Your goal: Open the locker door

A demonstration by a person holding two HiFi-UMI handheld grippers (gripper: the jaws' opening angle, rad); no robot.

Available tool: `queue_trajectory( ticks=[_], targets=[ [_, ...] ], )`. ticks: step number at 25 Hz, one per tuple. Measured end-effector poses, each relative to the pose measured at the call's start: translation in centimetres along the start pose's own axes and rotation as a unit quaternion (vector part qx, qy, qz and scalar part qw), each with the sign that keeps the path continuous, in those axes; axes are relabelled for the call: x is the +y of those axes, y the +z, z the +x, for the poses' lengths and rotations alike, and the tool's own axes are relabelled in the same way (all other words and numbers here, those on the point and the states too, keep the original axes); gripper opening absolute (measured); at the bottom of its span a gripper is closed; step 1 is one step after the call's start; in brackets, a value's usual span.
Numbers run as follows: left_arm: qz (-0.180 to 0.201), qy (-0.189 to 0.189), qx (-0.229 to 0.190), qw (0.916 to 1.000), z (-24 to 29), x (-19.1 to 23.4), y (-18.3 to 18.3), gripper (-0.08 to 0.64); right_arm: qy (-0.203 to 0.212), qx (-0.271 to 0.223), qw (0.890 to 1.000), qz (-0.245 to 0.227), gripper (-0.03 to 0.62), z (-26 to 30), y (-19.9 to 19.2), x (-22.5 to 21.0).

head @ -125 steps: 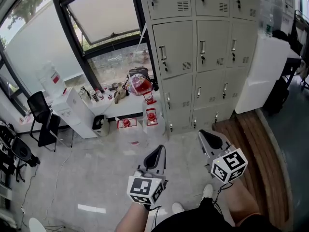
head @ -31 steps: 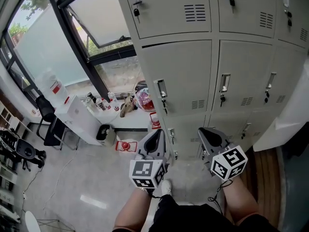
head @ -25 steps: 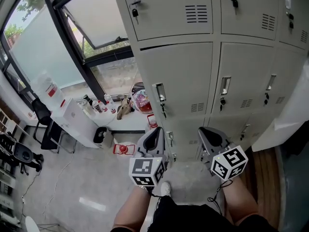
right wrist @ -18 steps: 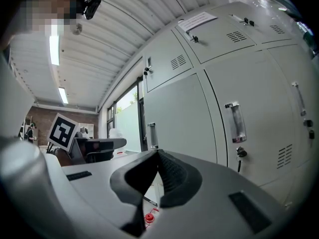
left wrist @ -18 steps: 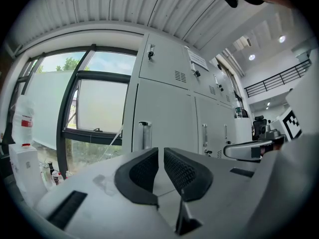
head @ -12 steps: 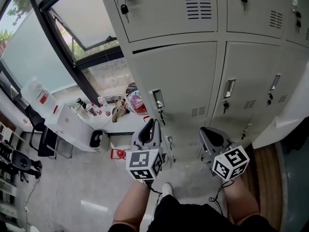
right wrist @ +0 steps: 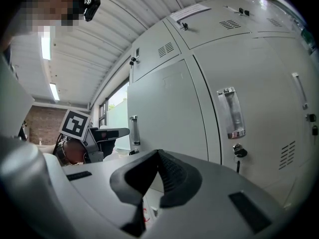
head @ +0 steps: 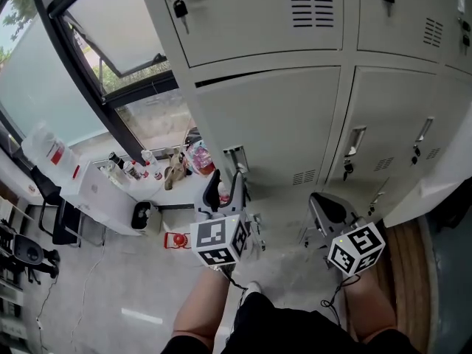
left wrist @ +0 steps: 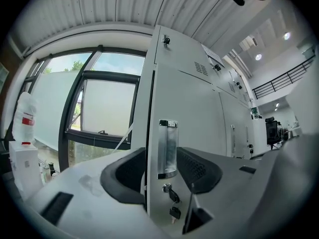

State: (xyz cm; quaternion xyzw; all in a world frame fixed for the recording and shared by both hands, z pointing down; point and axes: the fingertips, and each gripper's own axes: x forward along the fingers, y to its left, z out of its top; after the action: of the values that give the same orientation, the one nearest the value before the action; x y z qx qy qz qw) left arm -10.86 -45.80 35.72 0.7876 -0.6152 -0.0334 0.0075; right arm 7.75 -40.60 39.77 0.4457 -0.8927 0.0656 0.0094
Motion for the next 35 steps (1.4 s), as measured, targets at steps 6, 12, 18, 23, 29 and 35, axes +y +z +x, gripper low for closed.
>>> queue_trajectory(
  ticks=[6, 12, 18, 23, 29, 35],
  targets=[
    [0.016, 0.001, 0.002, 0.9999, 1.7, 0.3, -0.3, 0.192, -0.004, 0.002, 1.000, 0.003, 0.054, 1.0, -0.1, -0.7],
    [0.031, 0.006, 0.010, 0.9994, 2.7, 0.6, -0.9, 0.192, -0.002, 0.003, 1.000, 0.008, 0.054, 1.8, -0.4, -1.0],
    [0.036, 0.006, 0.015, 0.9992, 3.5, 0.6, -1.4, 0.190, -0.004, 0.004, 1.000, 0.008, 0.054, 1.8, -0.6, -1.2],
    [0.025, 0.013, 0.015, 0.9995, 3.7, 1.1, -1.5, 0.144, -0.011, 0.002, 1.000, 0.008, 0.054, 1.6, -0.4, -1.8],
    [0.023, 0.015, 0.020, 0.9994, 3.6, 1.1, -1.4, 0.141, -0.008, 0.000, 1.000, 0.011, 0.054, 1.7, -0.2, -1.8],
    [0.024, 0.019, 0.026, 0.9992, 2.8, 0.8, -1.5, 0.141, -0.005, -0.003, 1.000, 0.016, 0.054, 1.1, 0.0, -1.6]
  ],
)
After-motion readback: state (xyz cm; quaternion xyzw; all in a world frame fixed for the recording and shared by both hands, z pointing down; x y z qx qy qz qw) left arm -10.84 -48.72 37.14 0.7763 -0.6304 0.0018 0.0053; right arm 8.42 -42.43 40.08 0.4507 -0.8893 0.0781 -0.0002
